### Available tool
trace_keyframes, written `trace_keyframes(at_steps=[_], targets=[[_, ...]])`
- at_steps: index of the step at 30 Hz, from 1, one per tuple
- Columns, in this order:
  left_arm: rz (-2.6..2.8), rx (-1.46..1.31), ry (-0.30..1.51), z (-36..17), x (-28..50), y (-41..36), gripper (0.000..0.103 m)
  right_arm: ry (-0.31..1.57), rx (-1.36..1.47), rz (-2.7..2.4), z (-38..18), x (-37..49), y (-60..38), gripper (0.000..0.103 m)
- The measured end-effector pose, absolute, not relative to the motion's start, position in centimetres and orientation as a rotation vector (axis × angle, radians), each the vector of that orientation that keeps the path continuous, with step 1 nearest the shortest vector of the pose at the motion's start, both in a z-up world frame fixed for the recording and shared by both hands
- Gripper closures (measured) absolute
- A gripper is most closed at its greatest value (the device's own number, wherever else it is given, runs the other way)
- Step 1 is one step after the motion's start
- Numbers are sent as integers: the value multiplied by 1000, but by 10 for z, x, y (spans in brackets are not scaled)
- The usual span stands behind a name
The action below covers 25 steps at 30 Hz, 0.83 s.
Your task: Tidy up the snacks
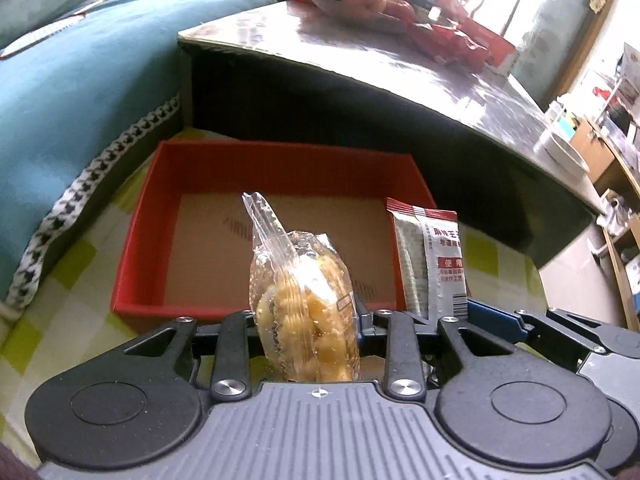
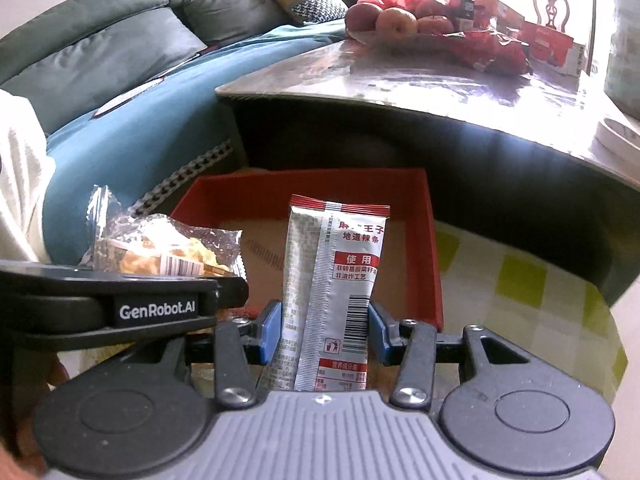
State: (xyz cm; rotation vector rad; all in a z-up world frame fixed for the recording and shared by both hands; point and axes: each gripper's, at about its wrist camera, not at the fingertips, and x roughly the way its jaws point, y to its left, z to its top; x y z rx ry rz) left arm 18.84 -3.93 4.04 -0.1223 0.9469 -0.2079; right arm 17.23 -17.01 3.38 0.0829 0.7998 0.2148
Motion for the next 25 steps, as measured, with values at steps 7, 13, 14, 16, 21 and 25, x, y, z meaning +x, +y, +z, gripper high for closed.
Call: trace_keyframes(at_steps=[7,13,14,16,21,25], targets=[[-209,-111,937,37,224,-49,65,809,60,241,24,207,-157,54],[-191,-134,963,23,246,-46,64,841,78,201,8,228,-166,55],[-180,-135,967,20,249,-45,63,846,76,191,6,232,-167,55],[-168,-157,984,13,256,-41,62,860,87,186,1,238,-169,55],[-135,-182,1005,1,268,-37,57,860,101,197,-4,247,-169,55],[-110,-185,998,0,274,-35,53,859,120,194,-4,249,-173,55]])
